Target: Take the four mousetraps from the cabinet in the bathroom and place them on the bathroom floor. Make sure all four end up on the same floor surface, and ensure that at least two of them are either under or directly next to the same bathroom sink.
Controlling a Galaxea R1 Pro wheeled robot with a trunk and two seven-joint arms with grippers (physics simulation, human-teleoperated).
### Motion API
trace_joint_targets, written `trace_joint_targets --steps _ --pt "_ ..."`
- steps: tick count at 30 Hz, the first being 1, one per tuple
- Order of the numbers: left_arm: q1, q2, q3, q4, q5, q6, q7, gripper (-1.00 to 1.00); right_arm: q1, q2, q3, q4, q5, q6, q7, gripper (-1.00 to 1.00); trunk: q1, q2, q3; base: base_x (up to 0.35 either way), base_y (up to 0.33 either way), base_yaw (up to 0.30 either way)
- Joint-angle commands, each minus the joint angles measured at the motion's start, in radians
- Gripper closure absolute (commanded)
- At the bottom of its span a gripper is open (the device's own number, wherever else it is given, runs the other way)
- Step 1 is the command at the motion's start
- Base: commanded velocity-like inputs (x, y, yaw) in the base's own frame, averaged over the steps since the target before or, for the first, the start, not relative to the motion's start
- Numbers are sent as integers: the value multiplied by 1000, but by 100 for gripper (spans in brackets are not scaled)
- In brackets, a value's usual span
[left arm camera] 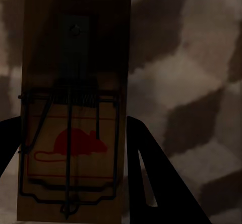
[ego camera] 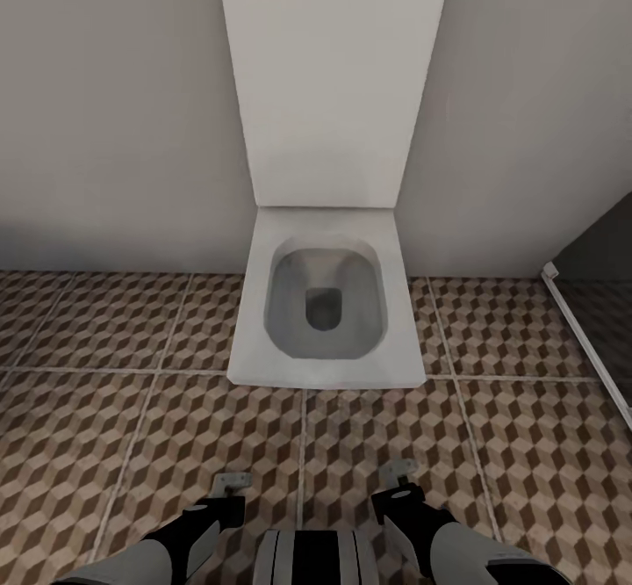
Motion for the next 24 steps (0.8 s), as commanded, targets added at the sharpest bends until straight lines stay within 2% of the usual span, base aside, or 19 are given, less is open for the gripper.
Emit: trace_joint_targets --steps 1,24 --pt "0 0 -9 -1 7 3 4 100 0 1 -3 -2 9 7 -2 100 0 0 -1 0 0 -4" --pt "0 0 -9 -1 8 3 4 100 0 1 -3 -2 9 10 -3 100 0 0 -1 0 0 0"
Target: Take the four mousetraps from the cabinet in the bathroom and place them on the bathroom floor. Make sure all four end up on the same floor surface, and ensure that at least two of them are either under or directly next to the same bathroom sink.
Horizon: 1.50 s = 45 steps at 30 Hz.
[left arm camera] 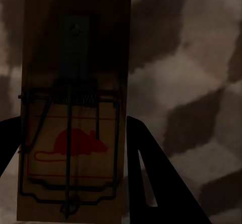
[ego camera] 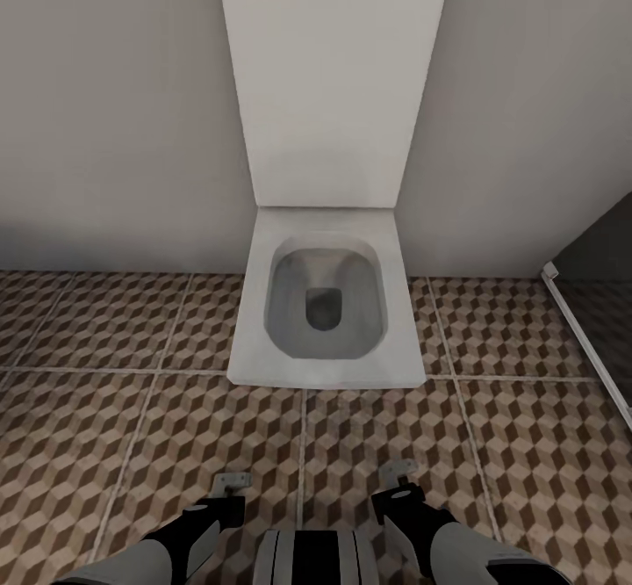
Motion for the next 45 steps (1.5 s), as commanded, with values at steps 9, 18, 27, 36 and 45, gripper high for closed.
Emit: trace_joint_targets --steps 9,18,27,36,45 --pt "0 0 -9 -1 6 3 4 100 0 0 -3 -2 9 8 -2 100 0 0 -1 0 0 0" --pt "0 0 -9 -1 7 3 5 100 0 0 -3 -2 9 8 -3 100 0 0 -1 0 0 87" --pt "0 0 -9 -1 6 3 4 100 0 0 -3 -2 9 6 -3 100 0 0 -1 42 0 11" --pt "0 0 -9 -1 5 3 4 100 0 0 -3 -2 9 5 -2 100 0 0 -1 275 0 0" --pt "0 0 -9 -1 6 3 4 100 0 -1 -2 -2 9 4 -2 100 0 0 -1 73 0 0"
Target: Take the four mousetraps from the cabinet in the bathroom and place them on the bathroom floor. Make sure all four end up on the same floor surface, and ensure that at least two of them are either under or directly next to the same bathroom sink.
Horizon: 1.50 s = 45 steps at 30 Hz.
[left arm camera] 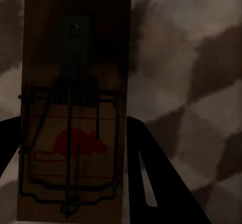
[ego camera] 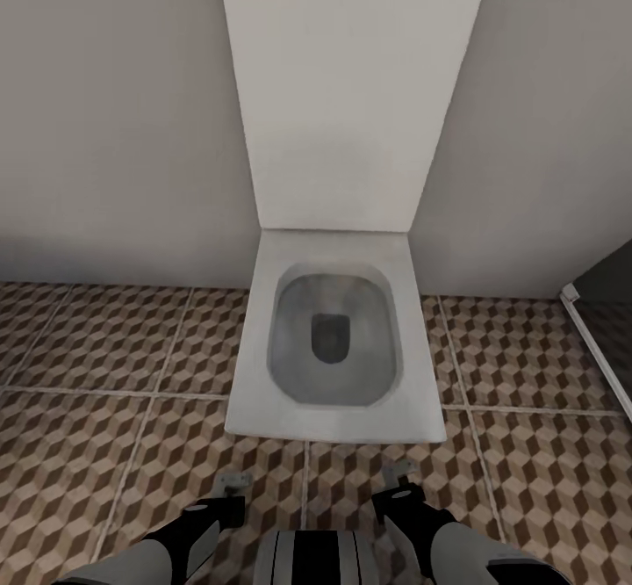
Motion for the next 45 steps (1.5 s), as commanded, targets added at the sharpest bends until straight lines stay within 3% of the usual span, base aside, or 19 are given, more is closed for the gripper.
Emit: trace_joint_targets --steps 1,26,36,45 --pt "0 0 -9 -1 6 3 4 100 0 0 -3 -2 8 7 -2 100 0 0 -1 8 0 0" --pt "0 0 -9 -1 7 3 4 100 0 -1 -4 -2 8 12 -2 100 0 0 -1 3 0 0" --pt "0 0 -9 -1 6 3 4 100 0 -1 -4 -2 8 10 -2 100 0 0 -1 243 0 0" --pt "0 0 -9 -1 6 3 4 100 0 -1 -4 -2 8 7 -2 100 0 0 -1 44 0 0"
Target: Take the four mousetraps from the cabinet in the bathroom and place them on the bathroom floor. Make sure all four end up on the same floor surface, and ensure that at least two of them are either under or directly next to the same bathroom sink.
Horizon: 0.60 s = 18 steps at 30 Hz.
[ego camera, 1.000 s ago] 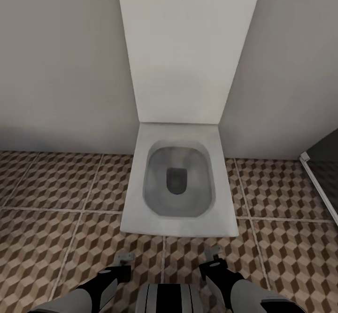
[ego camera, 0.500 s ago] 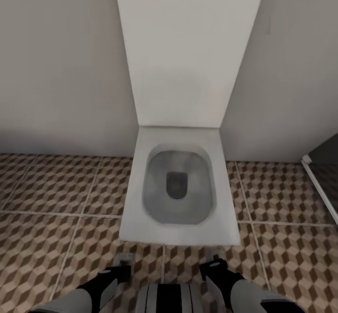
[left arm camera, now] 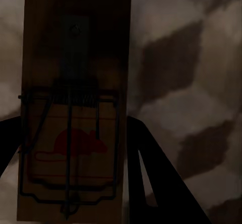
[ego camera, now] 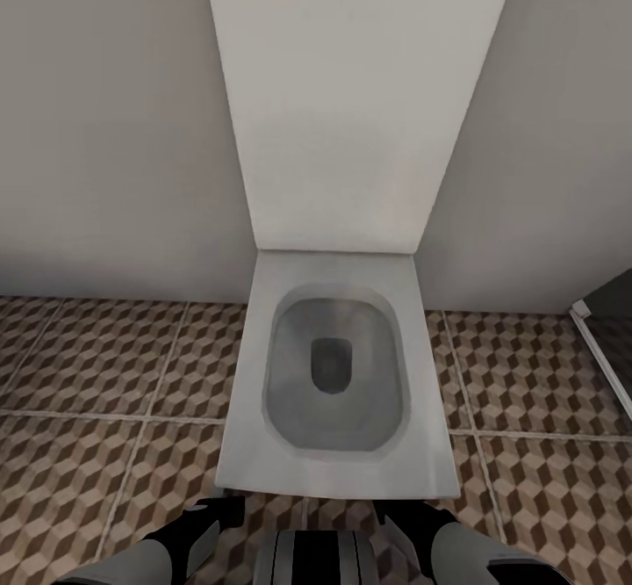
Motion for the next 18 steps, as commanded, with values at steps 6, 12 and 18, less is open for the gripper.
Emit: trace_joint_targets --steps 6,12,18 --pt "0 3 -8 -1 6 3 4 100 0 -4 -3 -3 9 -1 -2 100 0 0 -1 2 0 0" --pt "0 53 -6 -36 10 4 -7 100 0 -65 -23 -43 -5 -14 2 100 0 0 -1 0 0 0" --pt "0 87 -4 -80 11 12 -19 100 0 -179 -84 -71 -61 -18 8 100 0 0 -1 32 0 0"
